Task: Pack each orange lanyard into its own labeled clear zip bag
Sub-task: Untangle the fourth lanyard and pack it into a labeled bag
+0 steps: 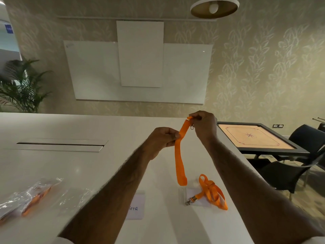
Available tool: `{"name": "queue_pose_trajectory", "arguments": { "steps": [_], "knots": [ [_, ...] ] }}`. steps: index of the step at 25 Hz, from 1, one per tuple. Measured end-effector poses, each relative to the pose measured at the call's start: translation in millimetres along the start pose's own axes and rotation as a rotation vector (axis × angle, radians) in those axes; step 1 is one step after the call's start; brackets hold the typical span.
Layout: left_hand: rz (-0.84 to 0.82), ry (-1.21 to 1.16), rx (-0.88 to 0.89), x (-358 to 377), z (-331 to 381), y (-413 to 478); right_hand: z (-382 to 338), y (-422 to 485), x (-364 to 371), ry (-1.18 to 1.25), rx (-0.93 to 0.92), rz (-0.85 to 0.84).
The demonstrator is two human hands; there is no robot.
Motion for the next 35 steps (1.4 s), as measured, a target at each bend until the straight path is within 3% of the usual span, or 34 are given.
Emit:
{"name": "queue_pose_trajectory", "arguments": {
  "steps": [5,10,12,16,21,25,27,31,35],
  "knots": [
    [0.241,0.024,0.101,-14,26,8,-12,-13,27,0.067,-0.047,-0.198],
    [0.387,0.127,0.128,-22,31,8,-16,-18,40,0.171,-0.033,-0.329],
    [0.419,0.155,0.141,-26,32,8,-24,-24,48,0.135,-0.107,-0.403],
    [0.424,0.151,0.126,-22,26,7,-31,-24,41,-0.017,-0.177,-0.232],
    [0.424,0.07,0.041,-27,16,5,-31,-23,45,0.0,-0.152,-0.246],
    [0.1,-0.006,-0.125,-1,-2,1,-27,-17,31,0.025,-0.13,-0.098],
    [0.025,0.006,-0.121,4,-1,-2,-14,-9,18,-0.011,-0.069,-0.01],
    [0.039,-0.02,-0.017,-10,17,0,10,-2,0,-0.111,-0.024,0.046],
    [0.219,0.098,0.017,-16,18,7,9,-11,21,-0.027,-0.01,-0.134]
  ]
}}
Point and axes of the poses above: each hand's wrist, its own y-axis towards the middle knuckle, its own x-axis out of the palm, z = x × y, the point moved 9 cm from there along y, towards the middle knuckle, and after that the axes turned 4 degrees about -x, right-handed, at the moved point
